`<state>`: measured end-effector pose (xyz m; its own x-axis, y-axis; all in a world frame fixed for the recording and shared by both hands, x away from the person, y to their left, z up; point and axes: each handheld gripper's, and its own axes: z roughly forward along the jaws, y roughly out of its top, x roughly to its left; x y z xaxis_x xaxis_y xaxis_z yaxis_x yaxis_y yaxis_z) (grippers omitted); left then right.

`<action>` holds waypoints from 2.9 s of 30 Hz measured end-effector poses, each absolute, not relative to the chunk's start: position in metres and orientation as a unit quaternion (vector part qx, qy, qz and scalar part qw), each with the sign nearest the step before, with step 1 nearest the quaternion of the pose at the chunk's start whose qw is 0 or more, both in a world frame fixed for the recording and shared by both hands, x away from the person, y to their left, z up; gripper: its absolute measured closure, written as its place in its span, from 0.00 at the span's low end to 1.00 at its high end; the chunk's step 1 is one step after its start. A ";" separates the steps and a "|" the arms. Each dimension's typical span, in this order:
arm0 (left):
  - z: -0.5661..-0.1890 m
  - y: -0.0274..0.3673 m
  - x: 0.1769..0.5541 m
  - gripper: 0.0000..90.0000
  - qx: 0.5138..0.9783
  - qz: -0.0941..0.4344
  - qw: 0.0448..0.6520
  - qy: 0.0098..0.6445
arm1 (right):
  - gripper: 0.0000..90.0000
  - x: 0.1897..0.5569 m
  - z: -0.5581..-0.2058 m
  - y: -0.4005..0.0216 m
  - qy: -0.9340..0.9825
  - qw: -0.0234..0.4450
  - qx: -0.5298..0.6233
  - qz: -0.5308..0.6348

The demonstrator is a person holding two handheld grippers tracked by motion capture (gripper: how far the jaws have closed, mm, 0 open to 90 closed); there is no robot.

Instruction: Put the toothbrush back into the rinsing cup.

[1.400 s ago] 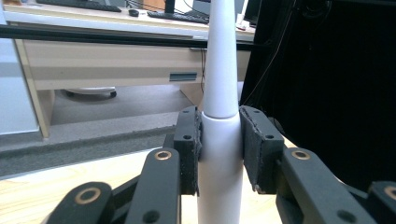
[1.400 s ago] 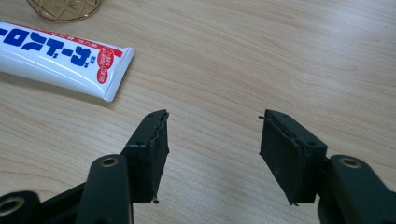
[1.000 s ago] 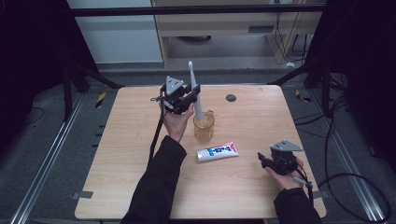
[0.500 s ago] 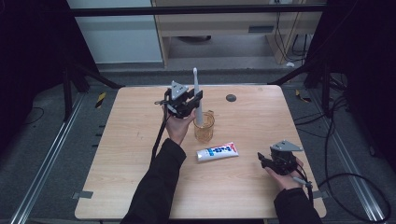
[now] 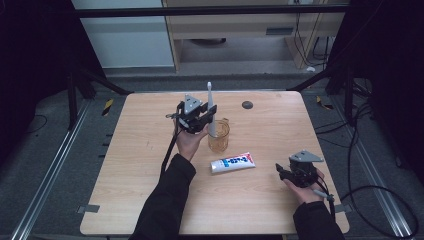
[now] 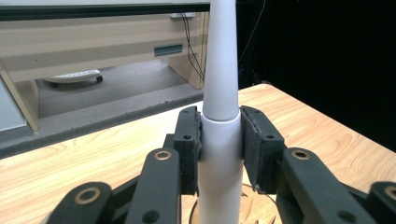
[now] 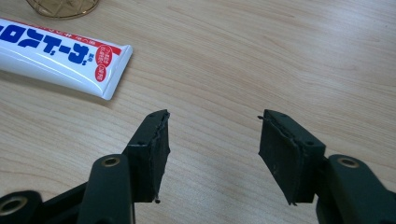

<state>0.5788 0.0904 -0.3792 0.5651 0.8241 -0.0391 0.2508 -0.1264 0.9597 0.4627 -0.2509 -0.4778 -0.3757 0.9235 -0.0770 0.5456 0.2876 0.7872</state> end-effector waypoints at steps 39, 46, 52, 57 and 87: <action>-0.421 0.088 0.572 0.76 0.730 0.251 0.515 0.372 | 0.47 0.463 -0.478 -0.249 0.756 0.273 0.487 0.343; -0.422 0.091 0.572 0.74 0.724 0.243 0.520 0.383 | 0.45 0.463 -0.478 -0.248 0.756 0.270 0.487 0.344; -0.424 0.093 0.570 0.67 0.727 0.244 0.519 0.376 | 0.45 0.463 -0.479 -0.247 0.755 0.270 0.488 0.344; -0.425 0.092 0.569 0.65 0.729 0.245 0.521 0.371 | 0.45 0.463 -0.478 -0.247 0.755 0.270 0.489 0.344; -0.404 0.115 0.538 0.40 0.741 0.248 0.528 0.333 | 0.42 0.461 -0.476 -0.244 0.751 0.270 0.488 0.352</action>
